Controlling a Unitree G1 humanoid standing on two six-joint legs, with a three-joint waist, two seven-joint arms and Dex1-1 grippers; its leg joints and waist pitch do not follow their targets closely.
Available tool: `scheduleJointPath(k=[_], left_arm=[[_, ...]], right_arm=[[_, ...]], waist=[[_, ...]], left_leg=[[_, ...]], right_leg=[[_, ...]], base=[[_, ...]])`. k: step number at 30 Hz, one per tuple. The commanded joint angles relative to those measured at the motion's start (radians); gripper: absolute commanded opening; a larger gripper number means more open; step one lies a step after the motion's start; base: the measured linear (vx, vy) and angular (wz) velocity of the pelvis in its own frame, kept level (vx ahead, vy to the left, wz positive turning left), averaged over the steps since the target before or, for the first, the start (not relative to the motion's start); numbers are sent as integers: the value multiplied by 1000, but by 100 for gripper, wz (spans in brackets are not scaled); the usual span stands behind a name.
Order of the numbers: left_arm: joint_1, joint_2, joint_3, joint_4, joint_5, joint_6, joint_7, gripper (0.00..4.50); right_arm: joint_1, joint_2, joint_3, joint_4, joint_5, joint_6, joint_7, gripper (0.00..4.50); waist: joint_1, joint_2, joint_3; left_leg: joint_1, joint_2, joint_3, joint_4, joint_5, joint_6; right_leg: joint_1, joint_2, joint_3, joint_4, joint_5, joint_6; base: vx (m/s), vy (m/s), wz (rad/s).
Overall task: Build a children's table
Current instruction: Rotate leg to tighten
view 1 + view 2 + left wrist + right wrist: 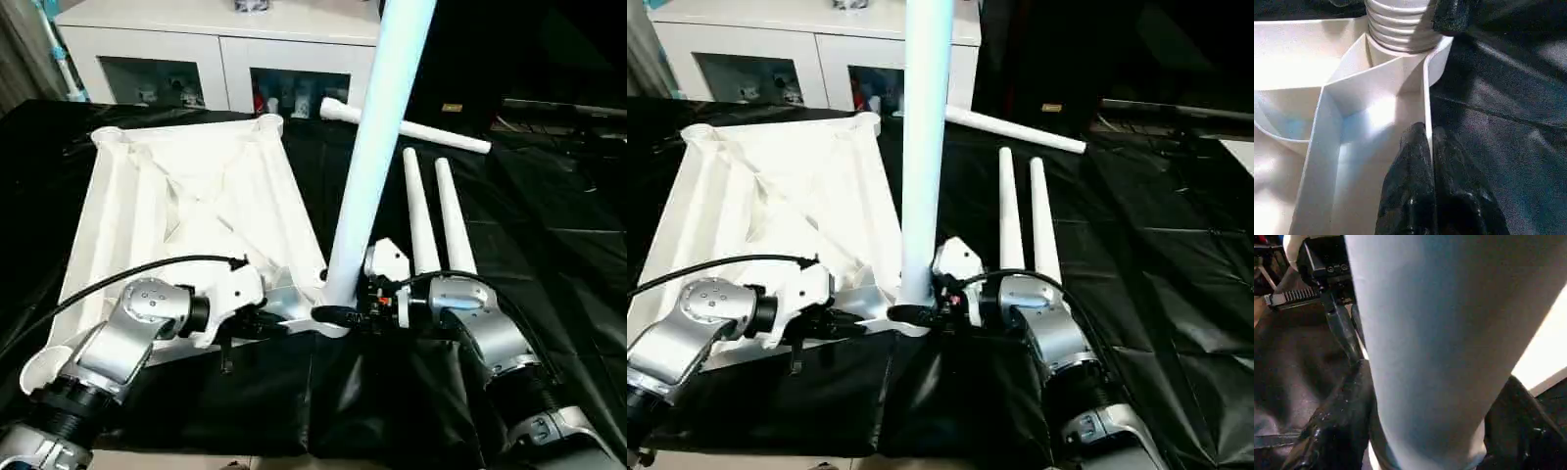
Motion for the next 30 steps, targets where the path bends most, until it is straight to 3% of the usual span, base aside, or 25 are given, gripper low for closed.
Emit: scheduleJointPath(k=[1, 9, 12, 16, 17, 19, 21, 23, 28, 30], left_arm=[[-2, -3, -10, 11, 5, -9, -3, 0], [1, -5, -6, 16, 4, 4, 3, 0], [-7, -26, 4, 23, 0, 51, 36, 0], [-53, -124, 33, 73, 18, 148, 193, 0], [-76, -188, 47, 100, 25, 205, 284, 0], [-88, -222, 54, 116, 31, 239, 334, 0], [-115, -290, 59, 161, 58, 294, 437, 0], [-142, -350, 57, 214, 97, 310, 539, 0], [-166, -405, 68, 248, 116, 329, 617, 0], [-166, -400, 69, 241, 118, 332, 615, 0]], right_arm=[[2, -8, 21, 22, -17, 1, 3, 267], [21, 19, 6, 59, -10, 14, -41, 264], [20, 46, -16, 87, -5, 42, -103, 264], [21, 135, -51, 159, -26, 94, -313, 263], [16, 185, -62, 194, -49, 110, -444, 263], [6, 209, -67, 220, -63, 115, -512, 263], [-32, 264, -88, 294, -82, 143, -665, 263], [-80, 323, -124, 375, -78, 174, -808, 263], [-144, 400, -189, 463, -41, 183, -918, 263], [-151, 406, -190, 471, -41, 181, -921, 263]], waist=[[0, 5, -58], [-1, 5, -57], [-3, 6, -52], [-8, 7, -43], [-13, 9, -32], [-15, 6, -31], [-14, 7, -37], [-18, 10, -36], [-16, 5, -44], [-15, 9, -45]], left_leg=[[9, 41, -1, -59, -3, 107], [8, 41, -2, -60, -21, 101], [10, 43, -2, -67, -64, 79], [15, 46, -3, -81, -164, 17], [17, 46, -4, -93, -250, -18], [26, 44, -7, -95, -310, -47], [20, 43, -11, -96, -294, -45], [24, 39, -8, -95, -287, -46], [19, 37, -8, -95, -265, -27], [18, 38, -8, -97, -269, -24]], right_leg=[[52, -52, 44, -53, 211, -307], [51, -52, 44, -54, 187, -307], [49, -54, 45, -60, 128, -306], [47, -58, 47, -75, -40, -278], [44, -58, 48, -90, -182, -241], [39, -64, 53, -102, -315, -202], [43, -65, 53, -104, -321, -177], [33, -60, 57, -107, -311, -174], [34, -58, 55, -105, -253, -152], [33, -56, 53, -105, -237, -147]], base=[[0, 0, 0], [0, 0, 0], [0, 0, 0], [0, 0, 0], [0, 0, 0], [0, 0, 0], [0, 0, 0], [0, 0, 0], [0, 0, 0], [0, 0, 0]])
